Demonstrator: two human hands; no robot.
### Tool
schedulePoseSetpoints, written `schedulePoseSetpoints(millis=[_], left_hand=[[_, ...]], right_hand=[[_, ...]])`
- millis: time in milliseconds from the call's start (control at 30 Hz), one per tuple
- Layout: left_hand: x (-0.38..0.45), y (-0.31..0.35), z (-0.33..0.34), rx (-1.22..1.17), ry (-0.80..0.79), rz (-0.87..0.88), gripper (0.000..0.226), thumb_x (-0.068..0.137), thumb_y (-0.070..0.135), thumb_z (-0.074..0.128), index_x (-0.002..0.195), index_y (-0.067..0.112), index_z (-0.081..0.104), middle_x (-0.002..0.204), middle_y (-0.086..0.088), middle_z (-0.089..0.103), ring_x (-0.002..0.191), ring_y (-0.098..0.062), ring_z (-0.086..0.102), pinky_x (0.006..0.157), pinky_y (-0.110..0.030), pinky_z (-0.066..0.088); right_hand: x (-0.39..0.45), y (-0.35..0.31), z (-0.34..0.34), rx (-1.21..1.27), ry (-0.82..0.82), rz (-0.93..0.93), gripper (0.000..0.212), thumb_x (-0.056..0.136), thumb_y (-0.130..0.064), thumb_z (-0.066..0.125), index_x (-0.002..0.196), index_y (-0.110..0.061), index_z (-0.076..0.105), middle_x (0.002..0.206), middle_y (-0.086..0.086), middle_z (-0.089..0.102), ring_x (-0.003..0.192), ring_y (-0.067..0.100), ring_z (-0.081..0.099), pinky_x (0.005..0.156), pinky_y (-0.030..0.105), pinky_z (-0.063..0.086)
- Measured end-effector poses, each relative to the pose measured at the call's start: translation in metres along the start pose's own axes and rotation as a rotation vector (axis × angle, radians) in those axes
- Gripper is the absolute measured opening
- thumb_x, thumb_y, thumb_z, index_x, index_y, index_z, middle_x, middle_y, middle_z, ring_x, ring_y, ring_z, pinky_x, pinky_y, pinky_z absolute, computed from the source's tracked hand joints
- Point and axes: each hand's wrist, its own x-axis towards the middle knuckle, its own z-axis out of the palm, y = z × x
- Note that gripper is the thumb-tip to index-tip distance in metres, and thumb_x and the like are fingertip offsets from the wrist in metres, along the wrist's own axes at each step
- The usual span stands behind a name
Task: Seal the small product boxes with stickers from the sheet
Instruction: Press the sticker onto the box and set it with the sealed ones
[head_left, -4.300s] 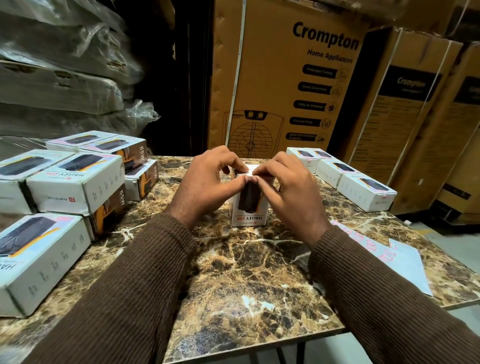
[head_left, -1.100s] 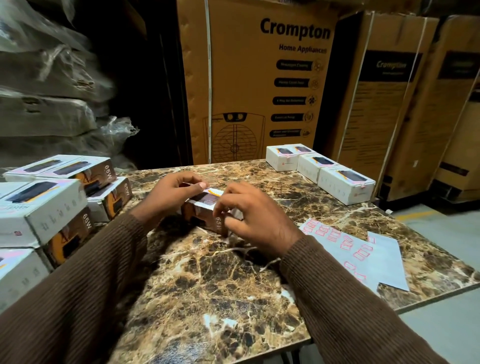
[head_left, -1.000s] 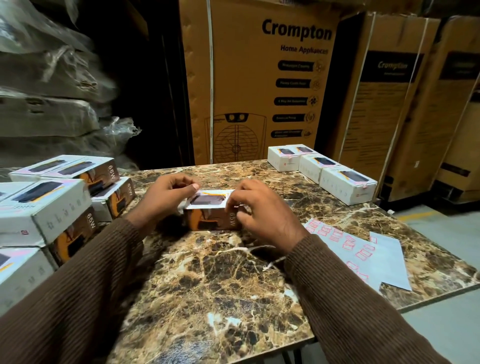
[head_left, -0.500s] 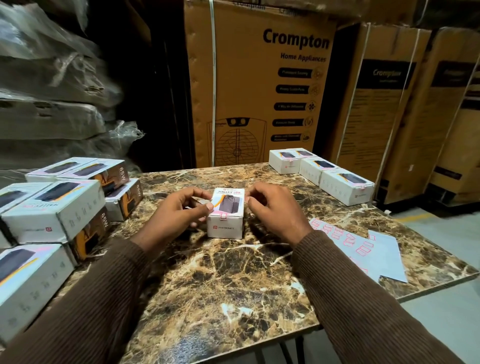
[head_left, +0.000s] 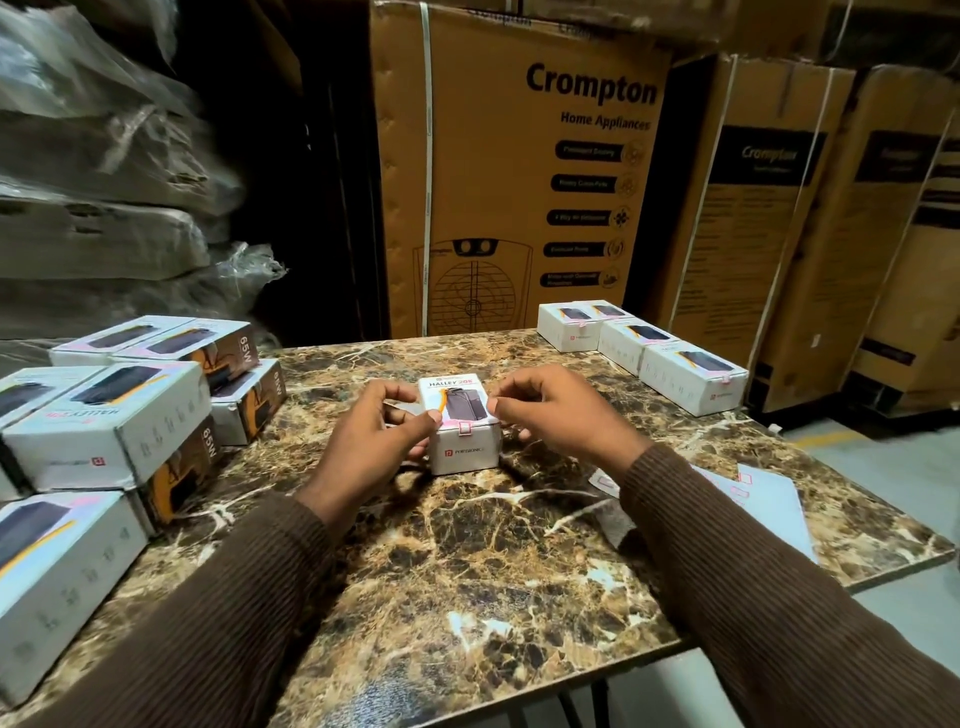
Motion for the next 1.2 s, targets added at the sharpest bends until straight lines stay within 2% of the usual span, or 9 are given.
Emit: schedulePoseSetpoints(millis=[100,233,400,500,567,667,900,1067,1200], left_hand=[[0.0,-0.001,0.005,-0.042,-0.001,-0.014,0.025,0.099,0.018,0.072,0.119,0.022,0.059,0.113,-0.011,0.068,0.098,-0.024,0.077,0.087,-0.042,0.065],[0.003,0.001,0.025,-0.016,-0.005,-0.007,0.025,0.099,0.021,0.072,0.12,0.025,0.06,0.117,-0.009,0.067,0.105,-0.024,0.074,0.091,-0.049,0.064],[0.02,0.011,0.078,0.031,-0.075,0.044,0.022,0.1,0.017,0.069,0.12,0.023,0.06,0.121,-0.001,0.066,0.109,-0.021,0.07,0.091,-0.044,0.064],[0.042,0.016,0.118,0.045,-0.144,0.069,0.019,0.099,0.016,0.071,0.116,0.02,0.063,0.119,-0.002,0.068,0.109,-0.021,0.07,0.095,-0.047,0.062],[0.058,0.02,0.144,0.061,-0.16,0.074,0.02,0.096,0.019,0.073,0.115,0.02,0.065,0.117,-0.002,0.069,0.108,-0.021,0.07,0.095,-0.049,0.062],[0.086,0.017,0.175,0.059,-0.142,0.076,0.029,0.088,0.024,0.077,0.115,0.021,0.068,0.113,-0.001,0.072,0.107,-0.021,0.071,0.095,-0.048,0.061],[0.142,0.002,0.209,-0.018,-0.131,0.029,0.026,0.096,0.016,0.074,0.121,0.02,0.067,0.117,-0.002,0.071,0.109,-0.02,0.071,0.08,-0.035,0.063],[0.152,-0.004,0.217,-0.008,-0.152,0.056,0.04,0.095,0.016,0.075,0.133,0.023,0.065,0.128,0.005,0.068,0.116,-0.016,0.068,0.096,-0.043,0.062],[0.153,-0.005,0.22,0.037,-0.16,0.086,0.056,0.083,0.029,0.078,0.137,0.029,0.064,0.135,0.007,0.066,0.117,-0.016,0.068,0.099,-0.047,0.06]], right_hand=[[-0.003,-0.007,-0.01,-0.096,-0.078,-0.029,0.014,0.098,-0.027,0.072,0.105,-0.017,0.076,0.105,-0.003,0.074,0.098,0.015,0.069,0.092,0.042,0.06],[-0.005,0.002,-0.026,-0.222,-0.032,-0.073,0.034,0.095,-0.026,0.075,0.129,-0.018,0.071,0.124,-0.008,0.069,0.111,0.006,0.063,0.089,0.013,0.049],[0.009,0.052,-0.057,-0.245,0.097,-0.001,0.024,0.093,-0.015,0.079,0.116,-0.02,0.077,0.113,-0.006,0.076,0.1,0.006,0.071,0.094,0.032,0.06],[0.018,0.084,-0.078,-0.295,0.221,0.054,0.018,0.091,-0.012,0.08,0.1,-0.027,0.076,0.104,-0.007,0.076,0.094,0.009,0.07,0.088,0.03,0.057],[0.027,0.101,-0.089,-0.344,0.297,0.094,0.015,0.091,-0.01,0.078,0.098,-0.024,0.077,0.099,-0.005,0.075,0.094,0.013,0.07,0.082,0.026,0.052],[0.045,0.118,-0.102,-0.467,0.371,0.084,0.014,0.089,-0.007,0.076,0.095,-0.02,0.079,0.096,0.0,0.076,0.093,0.019,0.07,0.088,0.032,0.056],[0.071,0.136,-0.105,-0.634,0.463,0.056,0.016,0.095,-0.008,0.066,0.102,-0.013,0.08,0.108,0.009,0.071,0.1,0.029,0.066,0.084,0.033,0.051],[0.074,0.142,-0.105,-0.688,0.46,0.027,0.02,0.098,-0.015,0.062,0.109,-0.01,0.079,0.114,0.012,0.069,0.103,0.031,0.065,0.087,0.035,0.051],[0.076,0.14,-0.101,-0.703,0.423,0.028,0.026,0.098,-0.02,0.059,0.113,-0.008,0.077,0.117,0.012,0.068,0.108,0.032,0.064,0.092,0.041,0.051]])
